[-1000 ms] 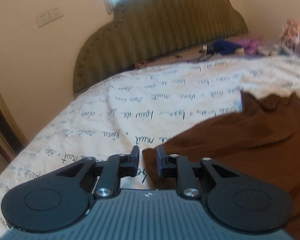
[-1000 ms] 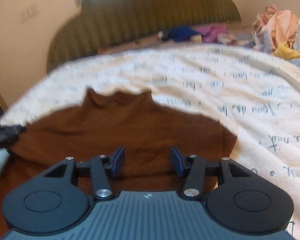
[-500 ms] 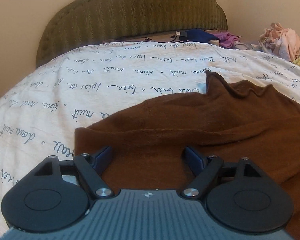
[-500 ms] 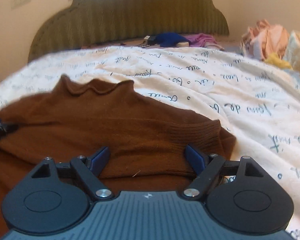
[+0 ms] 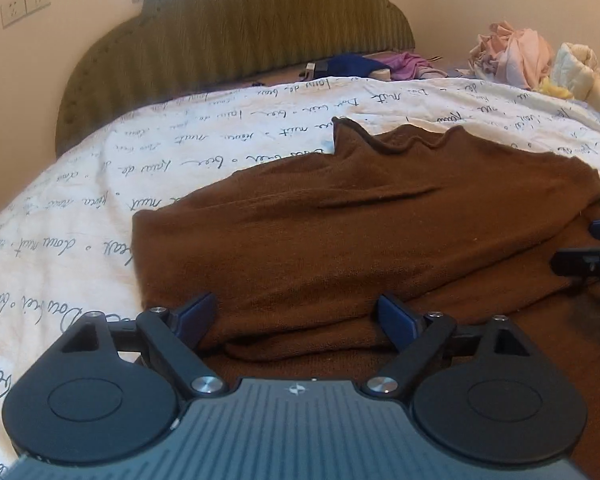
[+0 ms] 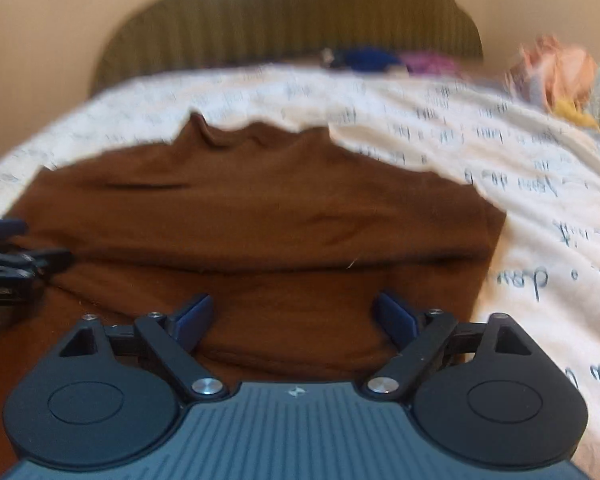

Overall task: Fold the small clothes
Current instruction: 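Move both open grippers over the folded sweater hem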

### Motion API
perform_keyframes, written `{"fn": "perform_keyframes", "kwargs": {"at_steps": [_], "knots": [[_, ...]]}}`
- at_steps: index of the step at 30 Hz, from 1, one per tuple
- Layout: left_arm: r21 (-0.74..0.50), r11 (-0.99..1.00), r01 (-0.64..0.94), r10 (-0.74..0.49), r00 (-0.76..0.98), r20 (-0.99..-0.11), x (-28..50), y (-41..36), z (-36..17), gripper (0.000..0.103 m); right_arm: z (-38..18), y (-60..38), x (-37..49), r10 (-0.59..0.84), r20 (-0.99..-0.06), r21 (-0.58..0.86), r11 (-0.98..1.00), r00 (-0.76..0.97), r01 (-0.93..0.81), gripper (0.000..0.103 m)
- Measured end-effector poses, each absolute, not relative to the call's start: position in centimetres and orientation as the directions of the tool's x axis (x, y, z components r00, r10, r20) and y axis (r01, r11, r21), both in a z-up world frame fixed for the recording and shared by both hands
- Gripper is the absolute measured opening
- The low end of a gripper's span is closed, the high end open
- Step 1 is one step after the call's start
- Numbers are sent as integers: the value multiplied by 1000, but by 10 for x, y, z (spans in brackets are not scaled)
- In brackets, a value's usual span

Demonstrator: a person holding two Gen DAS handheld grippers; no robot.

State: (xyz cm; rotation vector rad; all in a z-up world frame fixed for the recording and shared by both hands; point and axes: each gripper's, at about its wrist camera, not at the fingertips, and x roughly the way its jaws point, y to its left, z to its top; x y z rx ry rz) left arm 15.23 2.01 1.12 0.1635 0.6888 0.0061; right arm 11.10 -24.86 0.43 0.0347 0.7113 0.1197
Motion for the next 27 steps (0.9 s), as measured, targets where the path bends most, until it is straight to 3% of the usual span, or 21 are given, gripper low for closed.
{"fn": "perform_keyframes", "kwargs": {"at_steps": [2,4,7,9,11,12,14,16,20,22,25,26,27], "knots": [[143,988,52,49,781,-622,136,24,27,81,14,-259,113,102,-670,116,993,736,-32,91],[75,995,73,-11,786,-618,109,29,40,86,31,-258,99,67,-684,118,993,726,19,92],[-2,992,127,-97,745,-660,75,24,29,88,38,-247,62,193,-652,222,973,733,-58,92],[41,991,129,-65,723,-687,64,16,2,94,21,-229,44,188,-694,167,981,695,-99,92],[42,995,96,-44,749,-661,54,18,7,89,2,-216,27,136,-657,23,987,742,-160,92],[10,998,69,-45,752,-657,49,24,16,85,6,-218,28,135,-665,46,989,735,-140,93],[-55,997,54,-76,785,-615,34,41,33,89,25,-227,27,152,-688,130,988,710,-86,93],[-63,998,9,-45,808,-587,22,60,42,91,43,-246,10,216,-627,218,971,749,-97,93],[-93,987,-132,40,759,-650,30,104,33,87,43,-305,-12,168,-622,322,945,765,54,93],[-139,976,-168,27,724,-689,37,117,27,86,31,-328,-9,146,-668,358,923,730,143,81],[-107,980,-169,48,719,-694,42,112,23,83,20,-330,-2,188,-684,378,917,705,123,74],[-81,985,-154,55,718,-693,45,107,24,57,20,-325,0,199,-685,373,922,700,103,62],[-53,988,-147,70,721,-689,45,103,25,34,21,-321,2,220,-691,373,925,689,79,22]]}}
